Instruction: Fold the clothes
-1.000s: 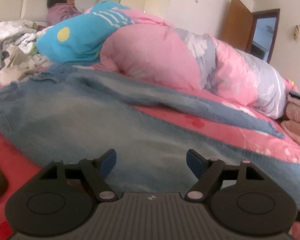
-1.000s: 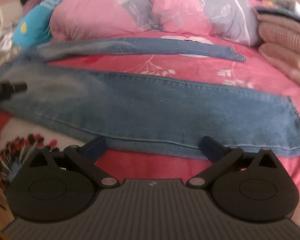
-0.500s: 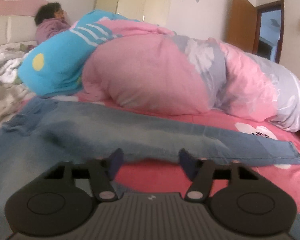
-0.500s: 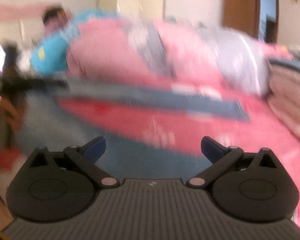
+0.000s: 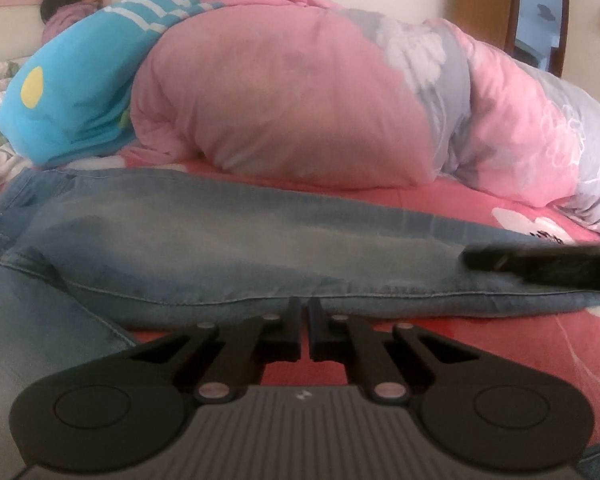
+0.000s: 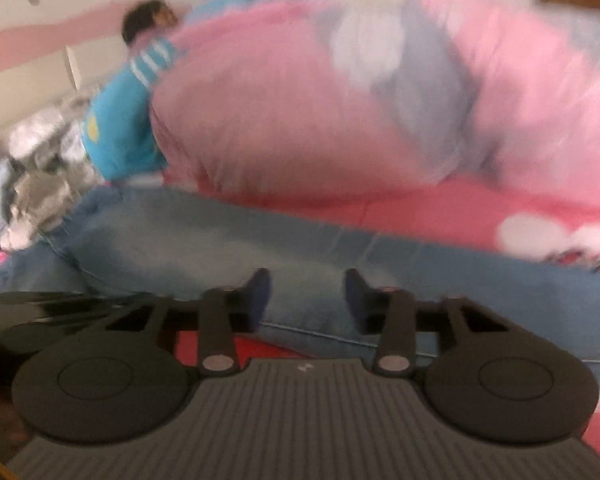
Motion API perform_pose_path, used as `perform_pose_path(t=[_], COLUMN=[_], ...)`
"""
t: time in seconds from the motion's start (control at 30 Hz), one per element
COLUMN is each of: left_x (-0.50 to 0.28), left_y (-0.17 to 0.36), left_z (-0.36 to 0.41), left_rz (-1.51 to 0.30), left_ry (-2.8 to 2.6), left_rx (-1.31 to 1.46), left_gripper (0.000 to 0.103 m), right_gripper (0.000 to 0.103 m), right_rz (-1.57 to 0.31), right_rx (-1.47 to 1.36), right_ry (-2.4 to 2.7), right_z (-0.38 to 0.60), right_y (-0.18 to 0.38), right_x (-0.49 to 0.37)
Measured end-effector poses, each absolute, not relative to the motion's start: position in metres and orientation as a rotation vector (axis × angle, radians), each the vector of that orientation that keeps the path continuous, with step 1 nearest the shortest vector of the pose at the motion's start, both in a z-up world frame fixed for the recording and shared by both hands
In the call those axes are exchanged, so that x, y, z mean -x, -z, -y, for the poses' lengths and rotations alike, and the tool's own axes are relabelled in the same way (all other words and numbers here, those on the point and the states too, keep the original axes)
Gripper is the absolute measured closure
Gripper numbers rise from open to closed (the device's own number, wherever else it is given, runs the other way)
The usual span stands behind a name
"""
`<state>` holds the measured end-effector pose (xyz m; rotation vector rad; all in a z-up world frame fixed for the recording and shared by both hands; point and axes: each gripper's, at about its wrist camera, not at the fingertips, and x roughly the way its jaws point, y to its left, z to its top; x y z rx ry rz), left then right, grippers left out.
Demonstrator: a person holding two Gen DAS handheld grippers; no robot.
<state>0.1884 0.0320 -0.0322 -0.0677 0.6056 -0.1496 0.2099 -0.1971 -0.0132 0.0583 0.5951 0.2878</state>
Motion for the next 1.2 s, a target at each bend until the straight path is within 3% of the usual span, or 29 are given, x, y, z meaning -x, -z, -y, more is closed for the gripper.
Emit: perform_pose_path(t=[0.03, 0.17, 0.4, 0.57, 0.8, 1.0, 1.2], left_x=[-0.188, -0.185, -0.183, -0.188, -0.19, -0.193, -0.193], left_y=[0.032, 0.029, 0.027, 0.029, 0.028, 0.027, 0.027], left_z=[-0.032, -0.032, -0.031, -0.038, -0.048, -0.055, -0.057], left_rz=[-0.605, -0.594, -0.589, -0.606, -0.607, -0.607, -0.602], left_ry=[0.15, 0.15, 0.148, 0.126, 0.089, 0.073, 0.057], left_rx=[0.066, 0.049, 0.039, 0.066, 0.099, 0.119, 0.124], left_gripper=[0.099, 0.099, 0.098, 0.098, 0.098, 0.098, 0.098], right_gripper=[0.078, 0.079, 0.083, 0.085, 0.089, 0.089, 0.091], right_rz=[-0.634, -0.698, -0.616, -0.72, -0.656, -0.699, -0.658], right_rx=[-0.055, -0.027, -0.011, 0.024, 0.047, 0.019, -0.038], right_ry=[-0.287, -0.288, -0.298, -0.331, -0.378, -0.461, -0.481], right_z=[0.194, 0.189, 0.188, 0.174, 0.157, 0.133, 0.136], right_y=[0.026, 0.061, 0.029, 0.063, 0.033, 0.063, 0.041], right_x=[-0.215, -0.209, -0.208, -0.227, -0.223, -0.245, -0.236])
